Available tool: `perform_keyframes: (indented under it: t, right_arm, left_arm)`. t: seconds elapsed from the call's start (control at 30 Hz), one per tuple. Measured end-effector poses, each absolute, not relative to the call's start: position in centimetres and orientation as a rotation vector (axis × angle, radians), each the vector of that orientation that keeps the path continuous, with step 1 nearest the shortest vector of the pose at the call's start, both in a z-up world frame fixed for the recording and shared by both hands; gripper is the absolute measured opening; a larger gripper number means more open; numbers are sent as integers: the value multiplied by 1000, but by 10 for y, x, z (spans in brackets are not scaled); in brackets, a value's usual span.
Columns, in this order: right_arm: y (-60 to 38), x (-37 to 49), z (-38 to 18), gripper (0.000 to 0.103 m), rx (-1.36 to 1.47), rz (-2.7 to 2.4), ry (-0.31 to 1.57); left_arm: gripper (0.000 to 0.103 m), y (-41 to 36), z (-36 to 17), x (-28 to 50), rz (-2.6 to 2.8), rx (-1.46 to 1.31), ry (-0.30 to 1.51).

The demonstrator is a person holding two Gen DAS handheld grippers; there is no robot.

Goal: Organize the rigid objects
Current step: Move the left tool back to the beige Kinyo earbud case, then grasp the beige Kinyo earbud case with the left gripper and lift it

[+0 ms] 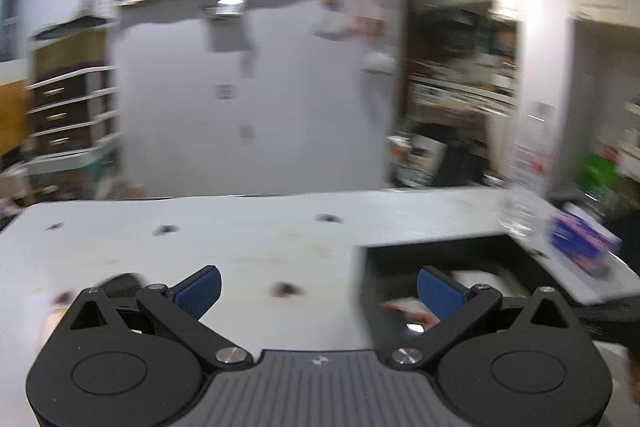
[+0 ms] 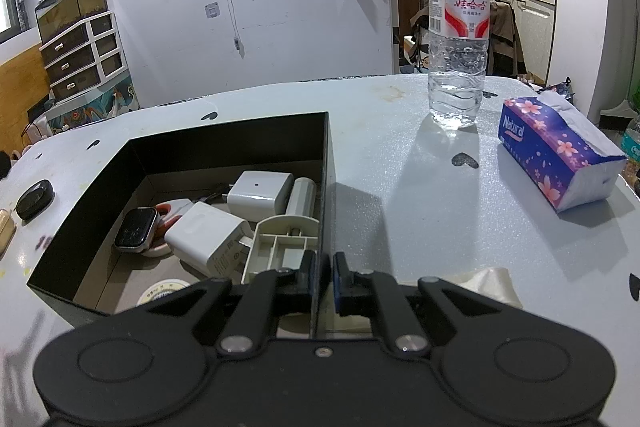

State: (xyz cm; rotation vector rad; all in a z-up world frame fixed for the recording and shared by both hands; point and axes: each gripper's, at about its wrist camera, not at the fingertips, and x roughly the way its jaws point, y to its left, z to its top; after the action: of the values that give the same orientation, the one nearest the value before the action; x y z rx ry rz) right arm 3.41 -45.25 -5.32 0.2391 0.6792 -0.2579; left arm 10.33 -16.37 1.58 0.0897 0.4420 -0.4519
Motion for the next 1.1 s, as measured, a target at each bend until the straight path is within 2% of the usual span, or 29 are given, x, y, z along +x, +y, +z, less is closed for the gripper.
perform_keyframes:
  t: [0.47, 0.6, 0.83, 1.0, 1.1]
  right_arm:
    - [-453, 34, -53, 9, 237, -258, 679]
    - [-452, 34, -53, 9, 238, -258, 679]
    - [-452, 34, -53, 9, 237, -258, 679]
    - [-452, 34, -53, 9, 237, -258, 679]
    - [-452, 34, -53, 9, 237, -258, 679]
  left_arm:
    - [103, -55, -21, 179, 70, -6, 503]
    - [100, -40, -33, 191, 133, -11, 522]
    - [79, -36, -38, 203, 131, 21, 547]
    - [48, -28, -47, 206, 129, 8, 608]
    - [47, -29, -49, 203, 121, 19, 604]
